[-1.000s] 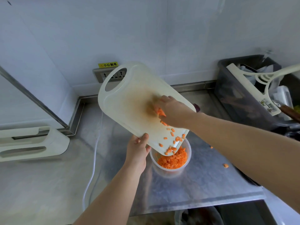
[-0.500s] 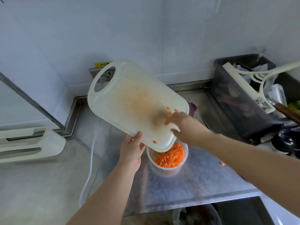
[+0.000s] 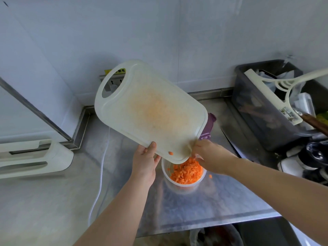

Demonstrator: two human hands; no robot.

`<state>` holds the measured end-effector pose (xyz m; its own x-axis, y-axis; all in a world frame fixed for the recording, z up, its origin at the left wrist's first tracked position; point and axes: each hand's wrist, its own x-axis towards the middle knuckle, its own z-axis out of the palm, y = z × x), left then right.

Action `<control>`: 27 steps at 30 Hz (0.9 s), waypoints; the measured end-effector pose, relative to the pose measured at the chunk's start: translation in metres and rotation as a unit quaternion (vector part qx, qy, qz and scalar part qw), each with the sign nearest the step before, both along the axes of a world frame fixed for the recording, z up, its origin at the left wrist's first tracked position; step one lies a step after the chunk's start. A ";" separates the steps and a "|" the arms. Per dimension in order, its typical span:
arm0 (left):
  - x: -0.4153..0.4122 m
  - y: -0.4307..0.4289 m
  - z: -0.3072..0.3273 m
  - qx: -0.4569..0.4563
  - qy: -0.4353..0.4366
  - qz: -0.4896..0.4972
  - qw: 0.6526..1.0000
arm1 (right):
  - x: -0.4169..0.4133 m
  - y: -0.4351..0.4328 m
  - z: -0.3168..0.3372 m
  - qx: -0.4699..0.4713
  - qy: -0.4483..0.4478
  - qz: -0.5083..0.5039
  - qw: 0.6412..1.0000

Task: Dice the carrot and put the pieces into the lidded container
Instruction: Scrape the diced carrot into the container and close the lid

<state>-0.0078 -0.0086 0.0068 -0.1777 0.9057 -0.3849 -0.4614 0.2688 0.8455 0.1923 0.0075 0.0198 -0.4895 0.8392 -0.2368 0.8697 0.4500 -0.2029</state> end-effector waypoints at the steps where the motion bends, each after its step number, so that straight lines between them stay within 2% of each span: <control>1: 0.000 0.001 0.000 -0.001 -0.001 -0.001 1.000 | 0.001 -0.003 0.000 -0.008 0.005 -0.001 1.000; 6: 0.005 -0.001 0.001 -0.006 -0.009 -0.007 1.000 | -0.018 0.001 0.023 0.017 0.139 -0.025 0.990; 9: 0.010 -0.002 0.004 -0.008 -0.018 -0.012 1.000 | -0.039 0.005 0.027 0.012 0.167 -0.001 0.986; 19: 0.007 0.000 0.007 -0.015 -0.023 0.008 1.000 | -0.036 -0.009 -0.001 -0.037 0.017 0.062 0.997; 21: 0.007 -0.001 0.005 -0.020 -0.027 0.008 0.999 | -0.029 -0.010 0.002 -0.050 0.030 0.035 0.998; 24: 0.004 -0.002 0.005 -0.028 -0.043 0.008 0.999 | -0.018 -0.009 0.008 -0.029 0.128 -0.064 0.989; 27: 0.002 -0.004 0.008 -0.035 -0.068 0.008 0.997 | -0.004 -0.005 0.009 0.022 0.249 -0.238 0.939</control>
